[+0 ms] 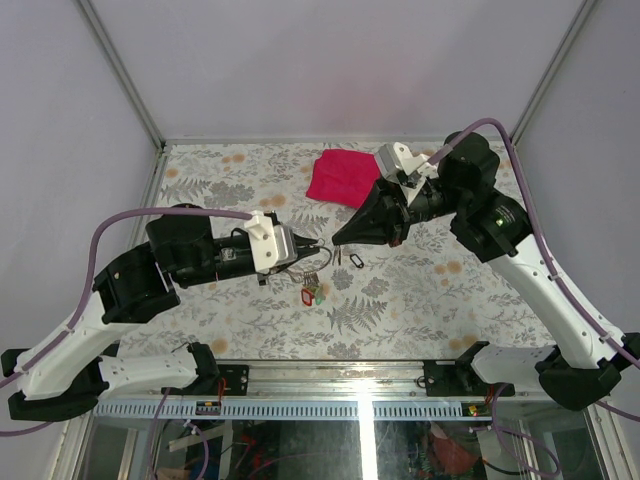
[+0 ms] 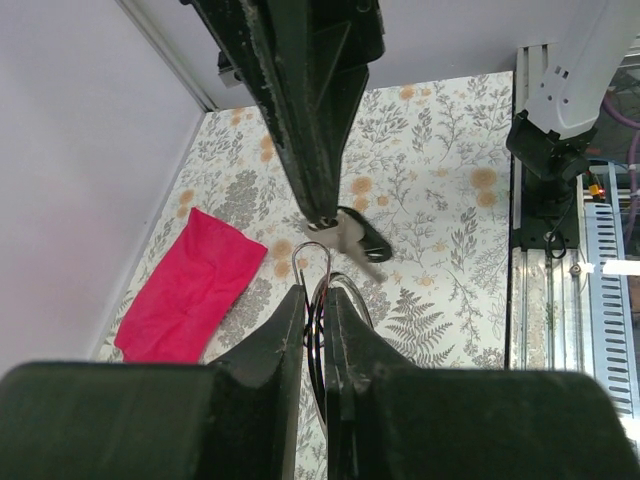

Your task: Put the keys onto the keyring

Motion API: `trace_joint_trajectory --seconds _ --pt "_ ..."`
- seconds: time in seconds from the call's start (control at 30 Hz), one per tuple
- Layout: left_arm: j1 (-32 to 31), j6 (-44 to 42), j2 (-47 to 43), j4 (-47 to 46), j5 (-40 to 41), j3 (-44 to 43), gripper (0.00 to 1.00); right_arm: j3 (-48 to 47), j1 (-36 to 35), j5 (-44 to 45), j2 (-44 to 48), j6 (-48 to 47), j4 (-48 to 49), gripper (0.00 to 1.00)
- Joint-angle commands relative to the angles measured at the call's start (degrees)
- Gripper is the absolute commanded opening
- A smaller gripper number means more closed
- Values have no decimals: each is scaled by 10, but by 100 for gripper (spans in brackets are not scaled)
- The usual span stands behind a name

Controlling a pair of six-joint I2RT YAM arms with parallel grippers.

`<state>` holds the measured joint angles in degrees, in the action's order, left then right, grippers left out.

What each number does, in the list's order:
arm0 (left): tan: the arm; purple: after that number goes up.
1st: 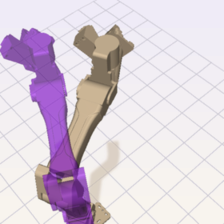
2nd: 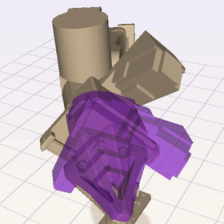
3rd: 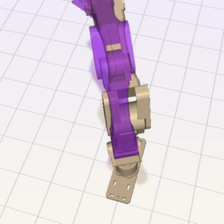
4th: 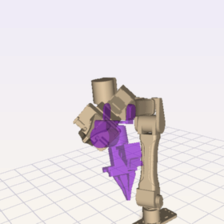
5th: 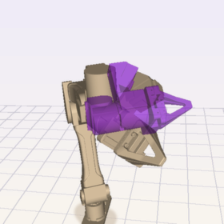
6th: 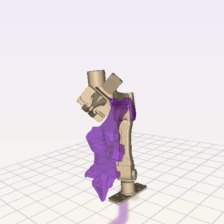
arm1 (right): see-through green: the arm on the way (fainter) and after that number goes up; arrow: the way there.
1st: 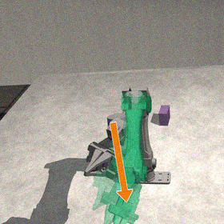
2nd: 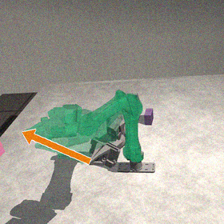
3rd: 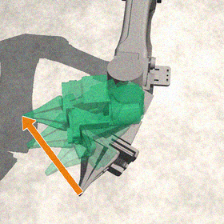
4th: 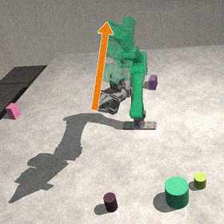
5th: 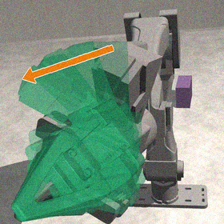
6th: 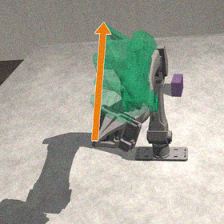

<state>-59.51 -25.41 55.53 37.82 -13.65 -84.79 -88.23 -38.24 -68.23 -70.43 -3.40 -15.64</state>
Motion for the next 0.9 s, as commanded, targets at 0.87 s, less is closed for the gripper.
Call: trace_joint_trajectory --seconds 0.87 --pt "1 -7 27 -17 -42 -41 0 52 -1 -42 -6 161 228 0"
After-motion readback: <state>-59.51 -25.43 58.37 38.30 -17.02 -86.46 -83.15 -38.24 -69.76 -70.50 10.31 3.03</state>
